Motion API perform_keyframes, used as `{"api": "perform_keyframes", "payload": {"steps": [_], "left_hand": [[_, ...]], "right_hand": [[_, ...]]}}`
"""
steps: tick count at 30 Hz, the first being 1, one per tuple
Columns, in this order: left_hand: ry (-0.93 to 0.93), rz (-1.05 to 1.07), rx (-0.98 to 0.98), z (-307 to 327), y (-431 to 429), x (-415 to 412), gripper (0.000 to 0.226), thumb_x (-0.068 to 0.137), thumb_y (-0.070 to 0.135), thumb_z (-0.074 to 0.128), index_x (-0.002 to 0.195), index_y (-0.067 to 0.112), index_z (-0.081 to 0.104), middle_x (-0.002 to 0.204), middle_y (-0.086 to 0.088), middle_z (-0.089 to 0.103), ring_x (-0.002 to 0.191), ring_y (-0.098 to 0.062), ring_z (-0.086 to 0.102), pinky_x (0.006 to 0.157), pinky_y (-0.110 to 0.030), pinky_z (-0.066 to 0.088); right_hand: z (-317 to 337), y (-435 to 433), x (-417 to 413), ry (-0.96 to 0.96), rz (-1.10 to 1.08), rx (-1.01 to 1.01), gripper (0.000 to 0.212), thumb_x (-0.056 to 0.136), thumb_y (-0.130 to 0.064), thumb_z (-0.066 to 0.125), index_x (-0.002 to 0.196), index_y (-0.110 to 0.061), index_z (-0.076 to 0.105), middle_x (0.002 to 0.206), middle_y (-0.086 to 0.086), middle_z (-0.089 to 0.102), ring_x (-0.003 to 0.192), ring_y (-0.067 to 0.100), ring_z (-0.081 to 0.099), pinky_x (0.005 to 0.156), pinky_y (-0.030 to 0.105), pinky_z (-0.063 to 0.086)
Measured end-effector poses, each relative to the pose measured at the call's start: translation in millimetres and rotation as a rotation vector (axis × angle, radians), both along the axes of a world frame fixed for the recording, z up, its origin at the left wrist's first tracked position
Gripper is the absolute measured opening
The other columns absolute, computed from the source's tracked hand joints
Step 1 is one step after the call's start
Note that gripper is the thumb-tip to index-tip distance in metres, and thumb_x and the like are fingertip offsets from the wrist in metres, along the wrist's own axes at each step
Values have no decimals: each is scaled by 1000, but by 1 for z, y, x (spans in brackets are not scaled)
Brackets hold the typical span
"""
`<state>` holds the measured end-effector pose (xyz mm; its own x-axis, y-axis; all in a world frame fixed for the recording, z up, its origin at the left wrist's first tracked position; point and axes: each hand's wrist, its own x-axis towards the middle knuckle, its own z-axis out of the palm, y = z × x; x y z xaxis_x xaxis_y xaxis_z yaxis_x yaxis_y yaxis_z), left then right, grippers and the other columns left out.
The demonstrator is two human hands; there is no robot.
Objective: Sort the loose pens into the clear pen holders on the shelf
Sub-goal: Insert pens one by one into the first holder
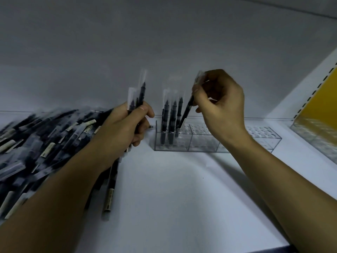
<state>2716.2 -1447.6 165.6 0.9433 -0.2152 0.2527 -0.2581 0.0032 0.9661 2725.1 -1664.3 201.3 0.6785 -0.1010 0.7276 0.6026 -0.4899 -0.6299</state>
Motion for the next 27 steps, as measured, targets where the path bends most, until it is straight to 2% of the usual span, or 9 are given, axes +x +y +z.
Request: {"api": "perform_keyframes", "payload": {"steps": [5, 7, 10, 13, 16, 19, 27], "left_hand": [[25, -20, -37, 1, -2, 0, 25, 106, 17, 39, 92, 13, 60, 61, -5, 42, 45, -12, 35, 46, -28, 32], [48, -26, -66, 2, -2, 0, 16, 103, 23, 46, 94, 15, 57, 61, -4, 41, 45, -11, 35, 46, -28, 31], [68, -29, -112, 2, -2, 0, 10, 101, 25, 49, 92, 21, 53, 60, -2, 42, 44, -10, 34, 44, -28, 30], [53, -41, -139, 3, -2, 0, 22, 105, 19, 43, 88, 27, 54, 61, -2, 42, 44, -10, 34, 45, -28, 30], [-31, -85, -79, 3, -1, -3, 20, 105, 22, 41, 90, 17, 53, 66, -7, 40, 48, -12, 36, 47, -28, 33], [-81, -80, -31, 2, -2, -4, 24, 107, 20, 38, 92, 11, 56, 68, -10, 39, 51, -14, 37, 49, -27, 35], [-105, -159, -35, 0, -5, -4, 23, 98, 29, 44, 95, 13, 61, 65, -4, 40, 54, -12, 38, 49, -26, 35]], "right_hand": [[-7, 2, 0, 110, -7, -115, 12, 91, -20, 69, 102, -20, 66, 80, -7, 70, 74, 11, 71, 72, 42, 61], [-8, 3, -1, 126, -9, -148, 15, 89, -21, 71, 102, -24, 64, 78, -7, 71, 72, 11, 71, 72, 39, 61], [-8, 6, -2, 119, -34, -234, 17, 90, -21, 72, 101, -28, 61, 76, -10, 69, 70, 7, 70, 69, 30, 60], [-8, 5, -2, 122, -55, -251, 18, 89, -20, 73, 99, -27, 60, 74, -9, 68, 69, 5, 68, 63, 19, 57], [-8, 7, -4, 138, -80, -300, 16, 87, -23, 72, 98, -27, 60, 73, -11, 68, 71, 4, 66, 59, 12, 50], [-8, 8, -5, 133, -97, -324, 15, 86, -23, 72, 96, -25, 62, 72, -10, 68, 70, 5, 66, 60, 15, 52], [-6, 9, -9, 151, -152, -372, 17, 84, -26, 73, 97, -23, 62, 70, -13, 65, 67, 4, 64, 65, 29, 57]]}}
